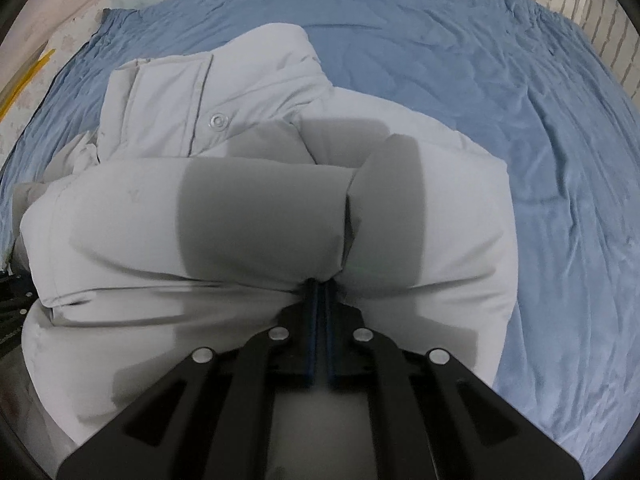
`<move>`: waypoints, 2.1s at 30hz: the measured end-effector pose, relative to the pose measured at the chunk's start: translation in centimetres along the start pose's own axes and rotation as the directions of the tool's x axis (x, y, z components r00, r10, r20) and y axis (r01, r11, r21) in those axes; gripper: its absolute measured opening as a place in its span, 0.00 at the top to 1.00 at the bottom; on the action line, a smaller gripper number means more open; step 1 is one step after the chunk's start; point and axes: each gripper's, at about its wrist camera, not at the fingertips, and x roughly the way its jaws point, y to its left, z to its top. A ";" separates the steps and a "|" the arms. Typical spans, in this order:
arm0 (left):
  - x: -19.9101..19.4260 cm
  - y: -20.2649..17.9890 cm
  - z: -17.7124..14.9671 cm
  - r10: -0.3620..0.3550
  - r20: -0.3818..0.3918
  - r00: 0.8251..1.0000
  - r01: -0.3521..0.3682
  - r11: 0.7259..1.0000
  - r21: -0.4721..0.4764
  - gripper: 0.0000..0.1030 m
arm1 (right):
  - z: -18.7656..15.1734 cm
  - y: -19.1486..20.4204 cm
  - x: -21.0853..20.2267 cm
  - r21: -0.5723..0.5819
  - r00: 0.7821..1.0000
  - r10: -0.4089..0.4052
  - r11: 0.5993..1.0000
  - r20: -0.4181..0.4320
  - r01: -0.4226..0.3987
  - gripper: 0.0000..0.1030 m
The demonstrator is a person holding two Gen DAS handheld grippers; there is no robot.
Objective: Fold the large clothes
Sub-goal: 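Grasp the jacket side with the right gripper and fold it over while the left gripper holds the sleeve, then open both grippers, release the jacket and lift both tools away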
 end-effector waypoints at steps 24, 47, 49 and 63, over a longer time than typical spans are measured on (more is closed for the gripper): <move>-22.0 0.0 -15.6 0.010 0.488 0.873 -0.004 1.000 -0.014 0.22 | -10.4 0.3 -19.4 -0.038 0.919 0.016 0.999 0.395 -0.001 0.38; -25.3 2.9 -44.4 0.179 0.616 0.767 -0.070 0.978 -0.198 0.03 | -37.1 -2.6 -27.8 0.048 0.867 -0.137 0.990 0.480 0.130 0.08; -24.6 3.8 -44.9 0.182 0.601 0.778 -0.069 0.976 -0.206 0.03 | -38.6 -3.0 -28.2 0.059 0.856 -0.164 0.986 0.490 0.155 0.02; -15.9 6.8 -46.8 0.021 0.432 0.902 0.050 0.987 -0.152 0.03 | -41.9 -5.4 -27.9 0.120 0.820 -0.337 0.940 0.462 0.319 0.02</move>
